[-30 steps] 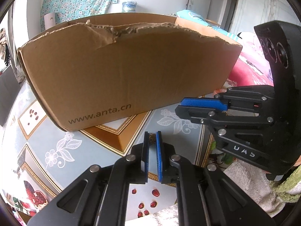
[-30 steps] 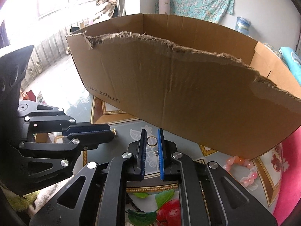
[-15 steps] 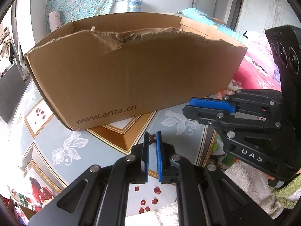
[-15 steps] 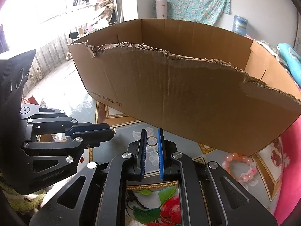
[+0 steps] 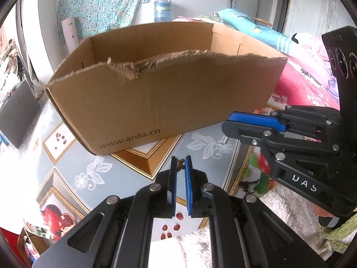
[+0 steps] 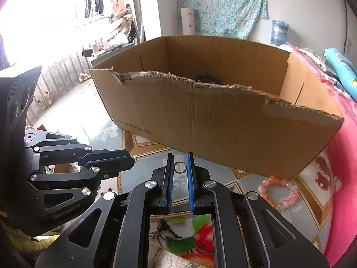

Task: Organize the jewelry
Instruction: 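Carry the gold ring into the box and open the right gripper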

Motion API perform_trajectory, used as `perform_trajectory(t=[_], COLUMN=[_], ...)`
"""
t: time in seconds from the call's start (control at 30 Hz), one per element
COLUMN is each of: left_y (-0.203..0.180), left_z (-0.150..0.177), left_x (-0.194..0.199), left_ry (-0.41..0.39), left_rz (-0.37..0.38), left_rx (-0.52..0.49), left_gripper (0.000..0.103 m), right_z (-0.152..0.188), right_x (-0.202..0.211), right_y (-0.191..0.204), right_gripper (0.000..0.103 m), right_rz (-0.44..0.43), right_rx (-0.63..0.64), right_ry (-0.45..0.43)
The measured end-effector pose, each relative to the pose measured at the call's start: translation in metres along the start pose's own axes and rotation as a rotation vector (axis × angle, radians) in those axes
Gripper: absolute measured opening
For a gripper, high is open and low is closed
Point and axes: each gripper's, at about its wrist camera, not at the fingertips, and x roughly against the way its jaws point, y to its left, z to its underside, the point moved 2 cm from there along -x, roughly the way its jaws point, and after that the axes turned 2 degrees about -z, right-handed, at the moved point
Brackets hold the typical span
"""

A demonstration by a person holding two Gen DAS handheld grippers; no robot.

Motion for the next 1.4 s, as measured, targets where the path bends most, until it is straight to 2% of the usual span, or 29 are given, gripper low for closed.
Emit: perform_trajectory(t=[0.93,1.4], left_y=[-0.039,-0.054], left_z=[-0.007,-0.025], left_x=[0.058,0.078], left_ry=[-0.110,-0.181], left_rz=[-0.109,-0.158], left_rx=[-0.109,-0.163], left_gripper=[0.006,0.006], right_z=[0.005,0.002], right_x=[0.072,0.093], right_y=[0.001,-0.004], right_gripper=[0.010,0.010], right_rz=[-0.031,-0.034], right_rx=[-0.024,-0.024], right_ry=[-0.163,-0.240])
